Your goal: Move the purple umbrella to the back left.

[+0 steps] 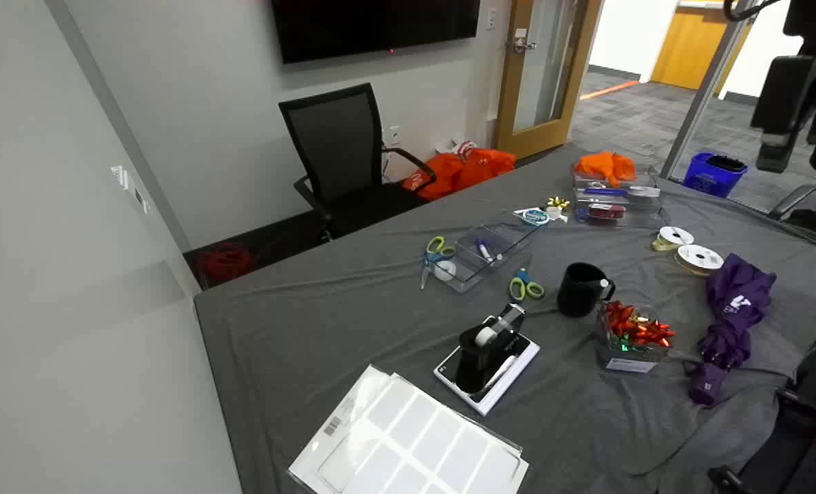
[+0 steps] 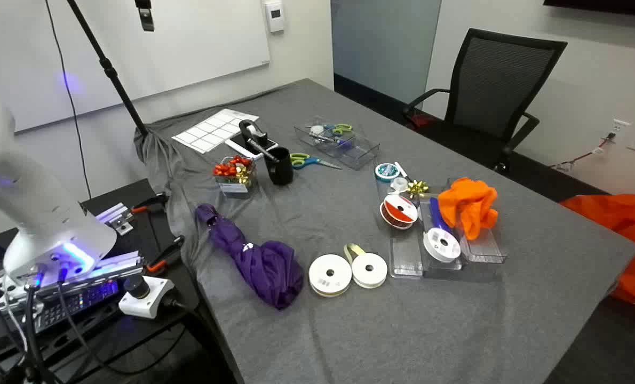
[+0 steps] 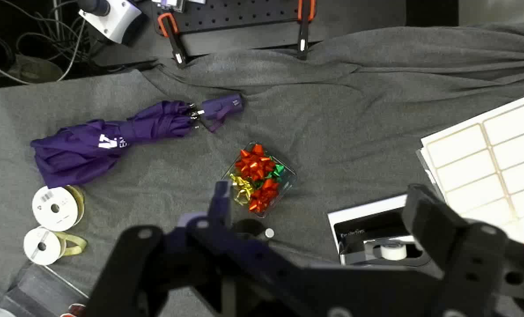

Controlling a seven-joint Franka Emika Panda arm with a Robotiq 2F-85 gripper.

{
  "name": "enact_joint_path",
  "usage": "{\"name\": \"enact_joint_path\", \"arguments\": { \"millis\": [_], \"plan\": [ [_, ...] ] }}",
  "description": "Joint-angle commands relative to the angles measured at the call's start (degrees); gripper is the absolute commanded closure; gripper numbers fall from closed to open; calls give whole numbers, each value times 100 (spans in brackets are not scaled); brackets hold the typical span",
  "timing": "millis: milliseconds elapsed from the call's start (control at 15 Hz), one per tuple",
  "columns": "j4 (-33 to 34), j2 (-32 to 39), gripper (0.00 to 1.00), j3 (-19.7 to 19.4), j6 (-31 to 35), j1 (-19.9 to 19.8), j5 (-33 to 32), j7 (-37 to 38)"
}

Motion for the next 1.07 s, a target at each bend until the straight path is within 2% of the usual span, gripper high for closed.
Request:
{"name": "enact_joint_path", "arguments": {
  "millis": [0,400,733,1000],
  "plan": [
    [11,8,0,-35,-9,45,-14,14],
    [-626,-339,0,-434,701,-246,-121,169],
    [-1279,-379,0,-557,1256,-687,-485,1075],
    [-1945,-466,0,-738,1935,-978,-443,1630]
  ]
}}
